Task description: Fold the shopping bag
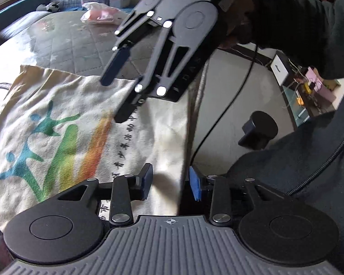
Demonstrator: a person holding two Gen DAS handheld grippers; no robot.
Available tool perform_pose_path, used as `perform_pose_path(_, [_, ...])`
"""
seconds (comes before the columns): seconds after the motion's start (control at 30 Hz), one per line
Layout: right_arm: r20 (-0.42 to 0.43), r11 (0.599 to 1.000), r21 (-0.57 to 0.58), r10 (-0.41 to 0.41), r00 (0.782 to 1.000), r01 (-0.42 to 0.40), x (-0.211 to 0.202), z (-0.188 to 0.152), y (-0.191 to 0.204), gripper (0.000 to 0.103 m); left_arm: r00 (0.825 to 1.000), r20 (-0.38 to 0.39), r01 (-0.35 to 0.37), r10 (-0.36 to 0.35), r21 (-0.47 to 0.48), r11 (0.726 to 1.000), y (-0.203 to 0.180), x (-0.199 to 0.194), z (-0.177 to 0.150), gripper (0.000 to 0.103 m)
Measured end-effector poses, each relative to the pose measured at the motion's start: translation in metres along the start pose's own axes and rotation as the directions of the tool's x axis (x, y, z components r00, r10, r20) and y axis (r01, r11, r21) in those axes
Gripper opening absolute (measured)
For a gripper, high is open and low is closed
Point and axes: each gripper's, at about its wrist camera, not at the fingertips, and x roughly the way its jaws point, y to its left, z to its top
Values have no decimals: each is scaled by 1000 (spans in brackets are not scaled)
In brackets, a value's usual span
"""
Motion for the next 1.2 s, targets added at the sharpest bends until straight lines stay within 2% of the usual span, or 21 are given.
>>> perform_pose_path(0.03, [3, 1000, 2, 2, 1000, -2, 0, 0, 0, 64, 1000, 0, -6, 6, 3, 1000, 0, 0, 0, 25])
perform_pose_path(0.17, [7, 1000, 1, 2, 1000, -2, -1, 1, 1, 64, 1000, 12, 3, -3, -31, 1000, 4, -3, 0, 14])
perform_pose_path(0.27, [24, 1000, -3, 12, 1000, -11, -7, 2, 2, 66, 999, 49, -2, 5, -46, 999, 7, -18, 0, 7])
perform_pose_path(0.33, [42, 1000, -2, 15, 999, -15, -12, 2, 2, 71, 997, 68, -23, 27, -51, 998, 10, -29, 1, 6])
perform_pose_path(0.43, [74, 1000, 6, 25, 997, -25, -22, 4, 1, 71, 996, 75, -49, 53, -60, 997, 15, -41, 0, 5])
perform_pose_path(0.53, [115, 997, 36, 68, 991, -72, -34, 8, -3, 71, 995, 65, -66, 73, -97, 993, 25, -43, -5, 5])
perform_pose_path(0.67, [133, 994, -12, 114, 985, -113, -46, 9, 6, 74, 995, 65, -70, 80, -141, 987, 36, -39, -9, 5])
perform_pose_path(0.87, [44, 981, -147, 137, 990, -129, -31, 4, 40, 74, 994, 69, -73, 84, -148, 986, 39, -38, -8, 5])
perform_pose_path(1.0, [-15, 966, -228, 119, 993, -119, -16, 3, 58, 65, 993, 77, -70, 84, -168, 983, 44, -40, -9, 5])
perform_pose_path(1.2, [-72, 943, -257, 196, 978, -209, -8, -1, 72, 65, 991, 70, -97, 113, -198, 975, 56, -39, -15, 5])
